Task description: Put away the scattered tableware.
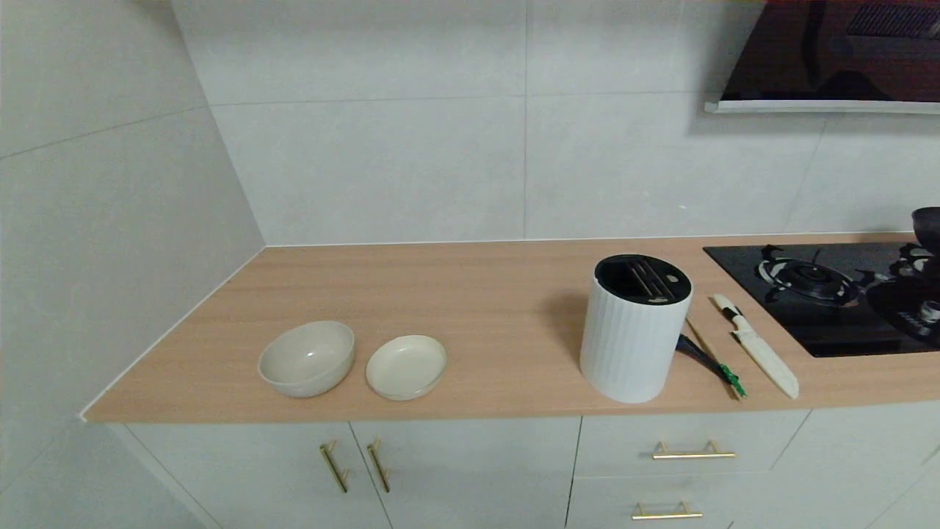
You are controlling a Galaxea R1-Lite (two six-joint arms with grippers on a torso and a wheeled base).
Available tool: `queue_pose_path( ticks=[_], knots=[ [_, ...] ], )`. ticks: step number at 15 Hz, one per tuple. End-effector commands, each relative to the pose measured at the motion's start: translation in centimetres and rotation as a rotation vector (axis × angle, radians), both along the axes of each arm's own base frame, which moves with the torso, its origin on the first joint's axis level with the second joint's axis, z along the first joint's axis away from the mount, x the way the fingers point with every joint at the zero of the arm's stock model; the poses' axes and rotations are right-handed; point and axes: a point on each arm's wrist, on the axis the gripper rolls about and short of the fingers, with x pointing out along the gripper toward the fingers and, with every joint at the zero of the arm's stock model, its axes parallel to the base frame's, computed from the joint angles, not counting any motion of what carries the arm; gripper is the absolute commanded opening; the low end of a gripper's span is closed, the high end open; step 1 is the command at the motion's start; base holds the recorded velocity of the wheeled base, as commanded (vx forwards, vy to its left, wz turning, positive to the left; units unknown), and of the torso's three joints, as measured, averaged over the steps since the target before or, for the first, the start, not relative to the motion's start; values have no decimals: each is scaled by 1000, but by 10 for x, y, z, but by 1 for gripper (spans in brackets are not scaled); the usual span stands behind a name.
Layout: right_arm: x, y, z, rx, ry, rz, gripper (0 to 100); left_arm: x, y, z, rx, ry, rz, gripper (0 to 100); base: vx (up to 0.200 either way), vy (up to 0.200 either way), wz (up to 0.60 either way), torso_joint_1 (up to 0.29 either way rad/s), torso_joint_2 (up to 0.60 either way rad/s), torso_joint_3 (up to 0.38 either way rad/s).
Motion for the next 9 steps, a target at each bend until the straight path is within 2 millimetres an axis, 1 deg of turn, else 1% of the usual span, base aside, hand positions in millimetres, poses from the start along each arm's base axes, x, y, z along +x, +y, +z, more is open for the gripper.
queue_pose_path(
  ticks=[1, 9],
  knots=[
    [0, 0, 0, 0, 0, 1, 100, 0, 0, 0, -1, 0, 0, 100, 0, 200, 0, 7, 2, -2],
    [0, 0, 0, -1, 0, 4, 100, 0, 0, 0, 0, 0, 0, 100, 0, 200, 0, 2, 3, 4]
  ],
)
